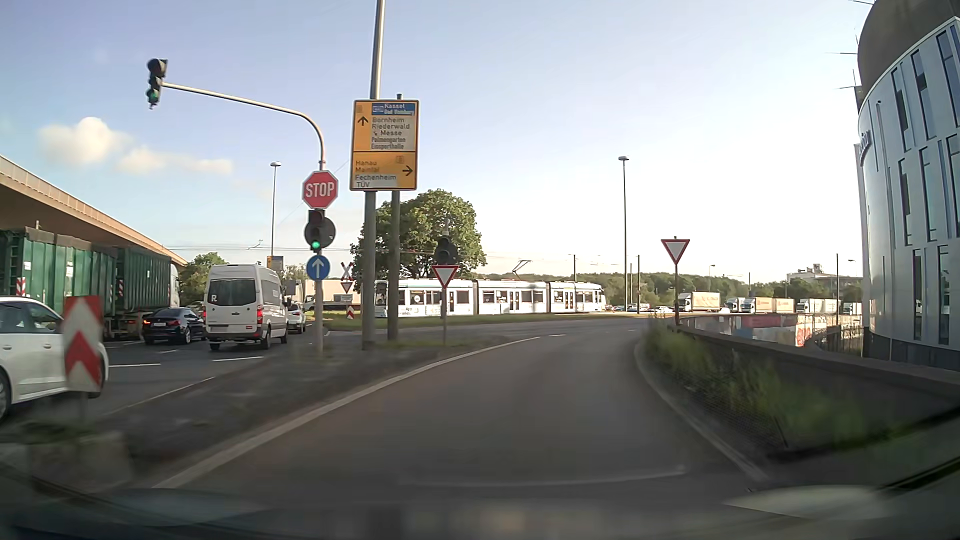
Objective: Follow the waypoints while adhering to traffic rules and regulations
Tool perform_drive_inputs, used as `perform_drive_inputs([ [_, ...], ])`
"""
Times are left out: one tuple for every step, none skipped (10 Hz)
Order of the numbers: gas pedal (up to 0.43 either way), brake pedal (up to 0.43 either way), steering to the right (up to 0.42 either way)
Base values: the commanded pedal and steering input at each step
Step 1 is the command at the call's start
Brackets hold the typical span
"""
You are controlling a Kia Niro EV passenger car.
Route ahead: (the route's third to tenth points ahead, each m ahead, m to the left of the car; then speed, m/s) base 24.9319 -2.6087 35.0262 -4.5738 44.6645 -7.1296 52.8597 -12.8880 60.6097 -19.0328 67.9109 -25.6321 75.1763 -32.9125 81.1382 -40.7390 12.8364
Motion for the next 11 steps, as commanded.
perform_drive_inputs([
  [0.138, 0.000, 0.069],
  [0.138, 0.000, 0.069],
  [0.138, 0.000, 0.069],
  [0.138, 0.000, 0.069],
  [0.138, 0.000, 0.069],
  [0.138, 0.000, 0.069],
  [0.138, 0.000, 0.070],
  [0.138, 0.000, 0.069],
  [0.138, 0.000, 0.067],
  [0.138, 0.000, 0.061],
  [0.138, 0.000, 0.055],
])
